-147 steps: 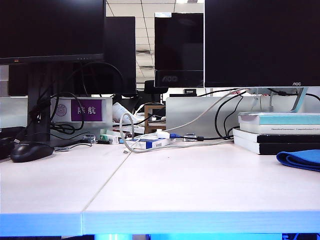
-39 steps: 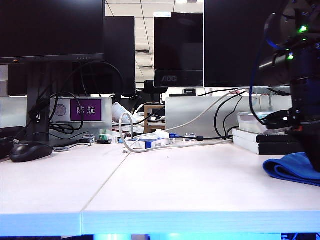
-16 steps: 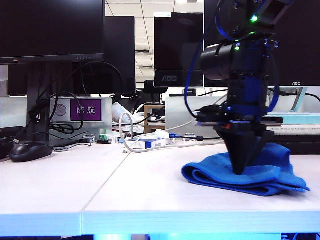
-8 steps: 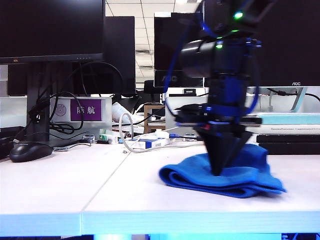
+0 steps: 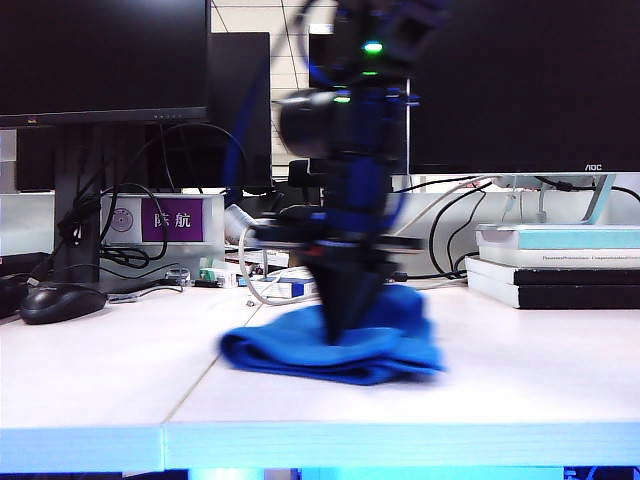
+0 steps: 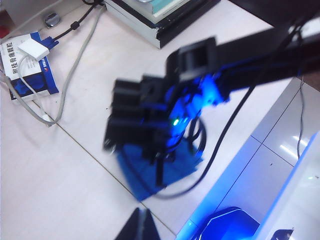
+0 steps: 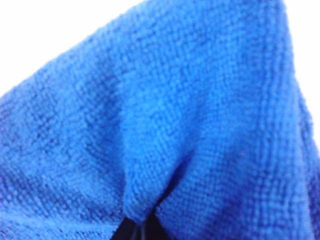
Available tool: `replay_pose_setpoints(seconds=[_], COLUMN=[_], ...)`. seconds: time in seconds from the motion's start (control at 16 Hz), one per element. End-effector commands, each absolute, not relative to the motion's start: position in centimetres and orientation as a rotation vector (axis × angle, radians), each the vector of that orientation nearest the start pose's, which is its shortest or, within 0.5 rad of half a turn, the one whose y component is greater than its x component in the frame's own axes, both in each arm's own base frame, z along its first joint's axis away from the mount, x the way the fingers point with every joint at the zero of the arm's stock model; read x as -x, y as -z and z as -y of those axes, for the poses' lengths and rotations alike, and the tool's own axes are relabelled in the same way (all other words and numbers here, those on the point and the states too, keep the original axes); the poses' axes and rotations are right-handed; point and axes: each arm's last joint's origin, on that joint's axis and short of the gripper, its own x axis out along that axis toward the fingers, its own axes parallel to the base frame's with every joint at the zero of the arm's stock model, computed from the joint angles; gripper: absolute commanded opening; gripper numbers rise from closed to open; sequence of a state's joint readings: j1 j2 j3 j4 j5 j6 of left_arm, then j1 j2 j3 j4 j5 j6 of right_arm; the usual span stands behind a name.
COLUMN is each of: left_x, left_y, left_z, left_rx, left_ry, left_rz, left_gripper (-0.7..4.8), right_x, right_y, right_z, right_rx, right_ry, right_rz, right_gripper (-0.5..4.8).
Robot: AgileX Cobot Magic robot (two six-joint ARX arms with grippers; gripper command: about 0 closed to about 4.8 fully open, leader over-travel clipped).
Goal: Wipe the table from right to left using the rag.
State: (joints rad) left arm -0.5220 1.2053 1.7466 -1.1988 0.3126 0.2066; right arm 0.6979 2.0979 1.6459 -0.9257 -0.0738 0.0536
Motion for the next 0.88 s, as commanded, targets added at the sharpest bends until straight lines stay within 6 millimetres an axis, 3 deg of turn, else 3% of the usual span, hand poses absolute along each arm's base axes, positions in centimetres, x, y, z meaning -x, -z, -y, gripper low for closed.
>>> replay_pose_setpoints(seconds=[0.06,0.38,0.63,0.88], left_x=[-15.0,-14.9,-14.9,-14.9], left_y=[-47.1,-47.0,-47.0,-47.0], left_z=[9.7,9.6,9.6,9.6], left_rx=[-0.258,-0.259,-0.259,-0.26], left_ry=[0.879,0.878,0.878,0.879], left_rz=[-0.576,-0.59,-0.59,-0.595], left_gripper=[-0.05,-0.05,-0.05,-0.05], right_x=[-31.1,-29.8,-30.4,-31.0], right_y=[-17.5,-17.4,-18.4,-18.7], right_z=[-29.9,-33.6,-35.1,-38.0], right_rx=[0.404,0.419,0.408,0.406], right_ry=[-0.688,-0.789,-0.814,-0.861], right_rz=[-1.356,-1.294,-1.25,-1.228], right_gripper=[-0.05,-0.05,-0.05,-0.05])
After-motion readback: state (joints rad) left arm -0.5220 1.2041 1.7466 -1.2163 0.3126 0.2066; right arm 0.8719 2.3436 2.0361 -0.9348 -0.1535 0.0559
